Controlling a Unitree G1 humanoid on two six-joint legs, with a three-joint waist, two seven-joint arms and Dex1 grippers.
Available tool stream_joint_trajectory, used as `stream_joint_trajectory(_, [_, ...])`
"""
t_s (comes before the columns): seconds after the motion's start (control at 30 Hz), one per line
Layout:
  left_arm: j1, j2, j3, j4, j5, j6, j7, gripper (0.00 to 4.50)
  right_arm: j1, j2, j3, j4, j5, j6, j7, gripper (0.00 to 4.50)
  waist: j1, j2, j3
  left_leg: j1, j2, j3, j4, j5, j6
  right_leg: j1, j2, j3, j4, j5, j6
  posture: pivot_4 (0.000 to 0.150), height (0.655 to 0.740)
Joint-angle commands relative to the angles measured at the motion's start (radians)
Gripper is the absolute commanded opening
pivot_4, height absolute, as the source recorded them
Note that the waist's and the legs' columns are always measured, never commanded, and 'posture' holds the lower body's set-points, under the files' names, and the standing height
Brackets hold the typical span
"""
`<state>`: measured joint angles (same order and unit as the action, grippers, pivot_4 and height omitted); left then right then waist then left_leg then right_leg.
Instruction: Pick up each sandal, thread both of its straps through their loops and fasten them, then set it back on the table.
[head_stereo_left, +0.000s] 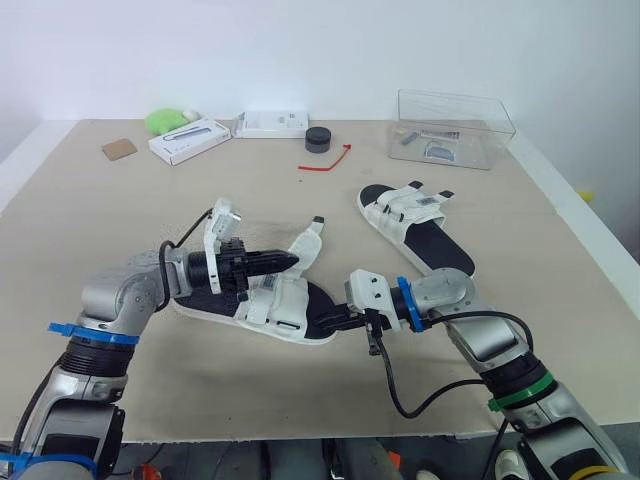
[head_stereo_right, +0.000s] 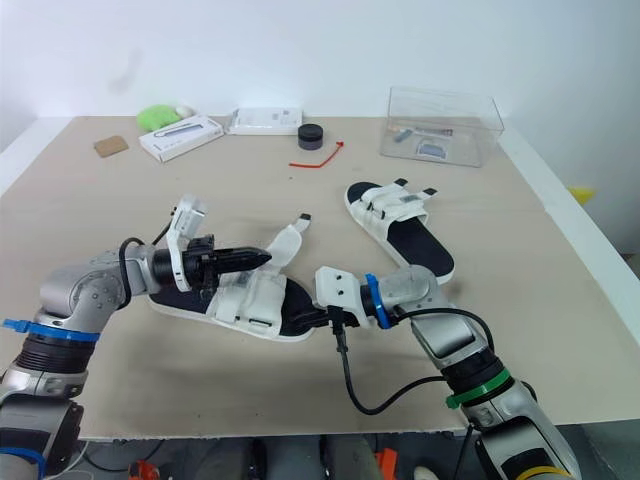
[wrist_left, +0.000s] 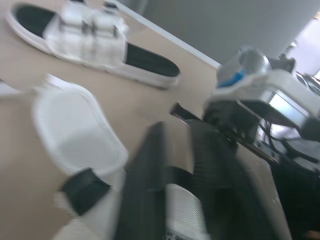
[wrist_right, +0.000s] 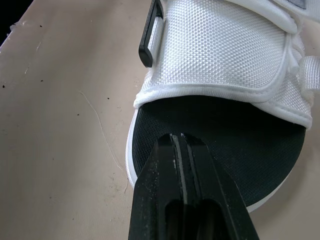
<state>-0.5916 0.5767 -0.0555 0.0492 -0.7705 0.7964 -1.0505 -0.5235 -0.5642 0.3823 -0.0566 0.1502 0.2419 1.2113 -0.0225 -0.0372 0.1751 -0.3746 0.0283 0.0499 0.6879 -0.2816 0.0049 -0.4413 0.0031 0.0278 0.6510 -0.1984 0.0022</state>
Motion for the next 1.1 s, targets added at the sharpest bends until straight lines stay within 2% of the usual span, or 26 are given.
stream_joint_trajectory(0.03, [-0.056, 0.022, -0.032, 0.038, 0.026, 0.043, -0.066, 0.06, -0.002, -0.006, -0.013, -0.018, -0.006, 0.002, -0.008, 0.00, 0.001, 0.000, 0.000, 0.000, -0.001, 0.000, 0.000, 0.000, 0.000, 0.000, 0.000, 0.000, 0.000, 0.000, 0.000, 0.150, 0.7400])
stream_joint_trajectory(0.3, [-0.117, 0.026, -0.074, 0.183, 0.137, 0.037, -0.102, 0.06, -0.003, -0.003, -0.013, -0.023, -0.003, 0.007, -0.015, 0.00, 0.001, 0.000, 0.000, 0.000, -0.001, 0.000, 0.000, 0.000, 0.000, 0.000, 0.001, 0.000, 0.000, -0.001, 0.001, 0.150, 0.7400])
stream_joint_trajectory(0.6, [-0.163, 0.051, -0.089, 0.335, 0.271, -0.067, -0.167, 0.06, -0.002, -0.004, -0.013, -0.025, -0.002, 0.008, -0.020, 0.00, 0.001, 0.000, 0.000, 0.000, -0.001, 0.000, 0.000, 0.000, 0.000, 0.000, 0.001, 0.000, 0.000, -0.001, 0.001, 0.150, 0.7400])
stream_joint_trajectory(0.8, [-0.145, 0.051, -0.077, 0.303, 0.271, -0.038, -0.190, 0.06, -0.011, 0.005, -0.019, -0.012, -0.001, 0.000, -0.028, 0.00, 0.000, 0.000, 0.000, 0.000, 0.000, 0.000, 0.000, 0.000, 0.000, 0.000, 0.001, 0.000, 0.000, -0.001, 0.001, 0.150, 0.7400])
stream_joint_trajectory(1.1, [-0.084, 0.084, -0.045, 0.160, 0.225, 0.062, -0.192, 0.06, -0.044, 0.013, -0.037, 0.047, -0.006, -0.033, -0.040, 0.00, -0.001, 0.000, 0.000, -0.001, 0.000, 0.001, 0.000, 0.000, 0.001, -0.001, 0.000, 0.001, 0.000, -0.001, 0.001, 0.150, 0.7400])
